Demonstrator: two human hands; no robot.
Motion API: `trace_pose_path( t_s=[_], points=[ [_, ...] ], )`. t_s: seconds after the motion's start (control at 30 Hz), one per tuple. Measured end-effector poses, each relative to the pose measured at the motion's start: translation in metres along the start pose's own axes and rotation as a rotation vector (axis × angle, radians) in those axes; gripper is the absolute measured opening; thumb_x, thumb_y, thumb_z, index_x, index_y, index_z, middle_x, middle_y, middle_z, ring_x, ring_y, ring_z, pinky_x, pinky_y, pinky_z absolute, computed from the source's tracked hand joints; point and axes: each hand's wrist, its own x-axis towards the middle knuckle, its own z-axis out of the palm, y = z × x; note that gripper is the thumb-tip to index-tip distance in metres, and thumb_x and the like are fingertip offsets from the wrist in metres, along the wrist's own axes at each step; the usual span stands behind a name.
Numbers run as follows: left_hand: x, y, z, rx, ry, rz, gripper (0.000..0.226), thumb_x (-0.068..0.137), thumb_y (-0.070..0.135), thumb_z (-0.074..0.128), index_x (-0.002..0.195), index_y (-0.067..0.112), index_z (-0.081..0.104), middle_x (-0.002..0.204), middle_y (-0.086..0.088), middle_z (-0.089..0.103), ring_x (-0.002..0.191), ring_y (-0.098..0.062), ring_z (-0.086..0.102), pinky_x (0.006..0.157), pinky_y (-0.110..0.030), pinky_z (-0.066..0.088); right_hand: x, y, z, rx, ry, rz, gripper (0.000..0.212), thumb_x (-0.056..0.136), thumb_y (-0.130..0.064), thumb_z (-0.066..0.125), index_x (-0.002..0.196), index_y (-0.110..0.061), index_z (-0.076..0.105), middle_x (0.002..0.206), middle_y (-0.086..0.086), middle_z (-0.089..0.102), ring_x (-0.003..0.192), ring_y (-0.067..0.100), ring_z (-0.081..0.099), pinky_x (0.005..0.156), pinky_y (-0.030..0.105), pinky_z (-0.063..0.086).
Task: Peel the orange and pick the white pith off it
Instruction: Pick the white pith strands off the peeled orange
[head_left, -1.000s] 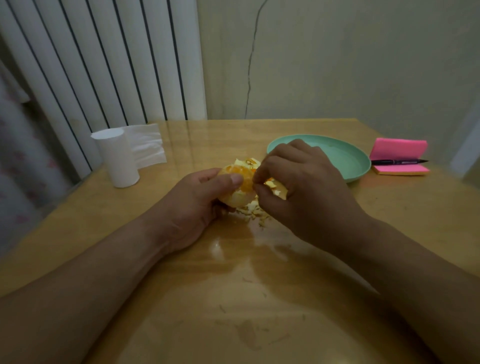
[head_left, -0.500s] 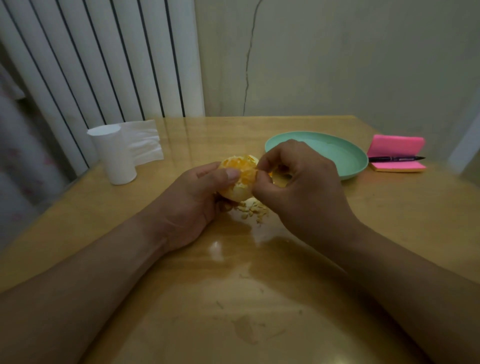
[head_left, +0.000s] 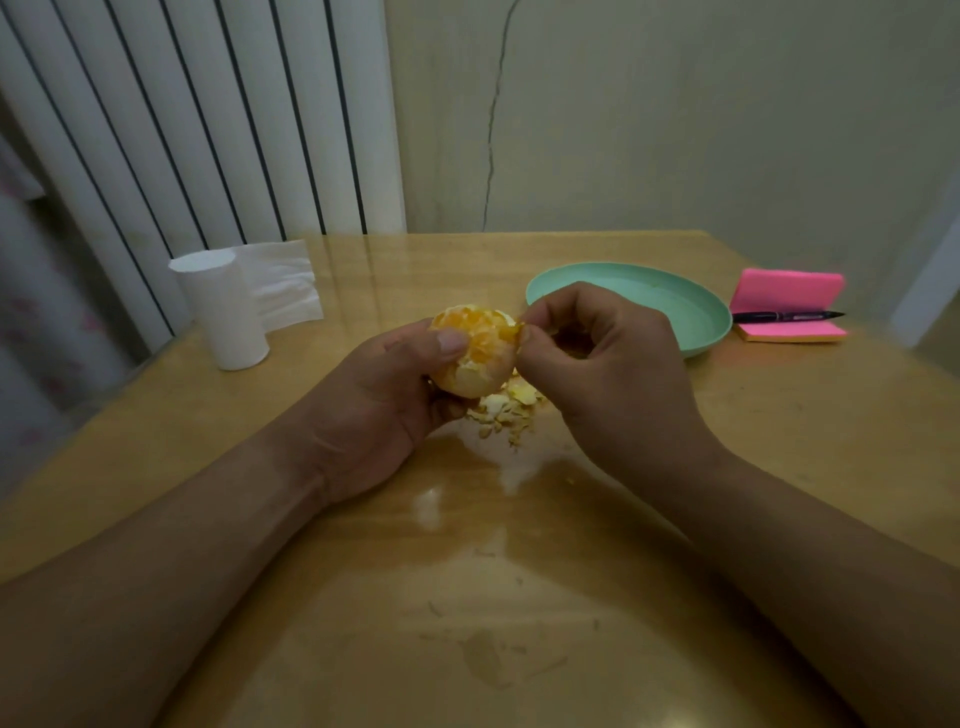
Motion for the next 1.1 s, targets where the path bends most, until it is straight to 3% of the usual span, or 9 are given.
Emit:
trace_pose_path(
  t_s=[0.17,0.27,0.33,0.5,0.57,0.63,0.9,1.0,1.1],
  points=[
    [-0.002,0.001,-0.001,-0.059,-0.025,-0.014,0.025,0.089,0.029,0.069,0.107,0.018,0.082,0.104,-0.004,0.071,0.086,-0.011,0.065,0.070,-0.022,0.055,0.001,0.004,-0.002,0.023,0.004,0.022,0.005,0.093,-0.013,0.075,0.090,-0.017,0.074,0.077,-0.005,0.071,0.069,0.005,0.063,0.065,0.020,0.054],
    [-0.002,0.001,-0.003,-0.116,-0.057,-0.031,0.051,0.072,0.037,0.091,0.116,0.013,0.080,0.110,-0.008,0.072,0.086,-0.013,0.066,0.070,-0.023,0.056,0.003,0.007,-0.004,0.014,0.021,0.053,0.004,0.092,-0.015,0.074,0.089,-0.018,0.074,0.075,-0.007,0.070,0.068,0.001,0.062,0.063,0.017,0.051],
    [-0.001,0.000,-0.006,-0.151,-0.059,-0.050,0.066,0.066,0.043,0.096,0.121,0.011,0.079,0.118,-0.013,0.071,0.090,-0.016,0.068,0.072,-0.025,0.058,0.004,0.012,-0.005,-0.063,-0.001,0.066,0.005,0.094,-0.017,0.073,0.090,-0.020,0.074,0.077,-0.009,0.071,0.070,0.002,0.063,0.066,0.021,0.053],
    [0.003,0.000,-0.007,-0.240,0.104,-0.110,0.053,0.088,0.027,0.073,0.133,0.000,0.065,0.122,-0.018,0.070,0.093,-0.020,0.071,0.075,-0.029,0.062,0.005,0.020,-0.005,-0.459,-0.252,0.065,0.021,0.103,-0.025,0.062,0.116,-0.031,0.076,0.106,-0.013,0.074,0.095,0.005,0.063,0.088,0.033,0.053],
    [0.004,0.000,-0.005,-0.263,0.160,-0.106,0.052,0.091,0.022,0.070,0.135,-0.003,0.062,0.122,-0.018,0.070,0.095,-0.021,0.072,0.076,-0.031,0.063,0.004,0.017,-0.006,-0.507,-0.295,0.057,0.022,0.105,-0.027,0.059,0.120,-0.036,0.072,0.103,-0.014,0.075,0.092,0.007,0.066,0.082,0.032,0.052],
    [0.004,-0.001,-0.004,-0.259,0.204,-0.082,0.052,0.094,0.017,0.071,0.138,-0.007,0.059,0.124,-0.020,0.069,0.101,-0.024,0.071,0.079,-0.033,0.063,0.005,0.017,-0.005,-0.563,-0.312,0.038,0.012,0.104,-0.034,0.061,0.113,-0.036,0.069,0.092,-0.013,0.072,0.084,0.012,0.066,0.075,0.035,0.053],
    [0.003,-0.001,0.002,-0.181,0.241,-0.060,0.060,0.086,0.010,0.075,0.140,-0.004,0.054,0.137,-0.023,0.069,0.125,-0.034,0.070,0.097,-0.043,0.062,0.007,0.018,-0.001,-0.506,-0.180,-0.035,0.003,0.097,-0.037,0.069,0.095,-0.035,0.069,0.106,-0.013,0.065,0.107,0.015,0.056,0.097,0.051,0.048],
    [0.003,-0.001,0.004,-0.187,0.260,-0.055,0.061,0.086,0.007,0.077,0.140,-0.004,0.052,0.133,-0.023,0.070,0.121,-0.035,0.072,0.094,-0.041,0.064,0.006,0.019,-0.001,-0.430,-0.148,-0.052,0.010,0.094,-0.029,0.072,0.102,-0.035,0.071,0.108,-0.015,0.065,0.109,0.010,0.057,0.096,0.040,0.049],
    [0.003,-0.001,0.007,-0.157,0.277,-0.044,0.059,0.086,0.007,0.074,0.140,0.000,0.052,0.128,-0.020,0.074,0.118,-0.033,0.074,0.094,-0.041,0.064,0.004,0.012,-0.001,-0.195,-0.173,0.090,0.005,0.098,-0.035,0.072,0.096,-0.031,0.070,0.083,-0.013,0.068,0.079,0.001,0.062,0.066,0.015,0.047]
  ],
)
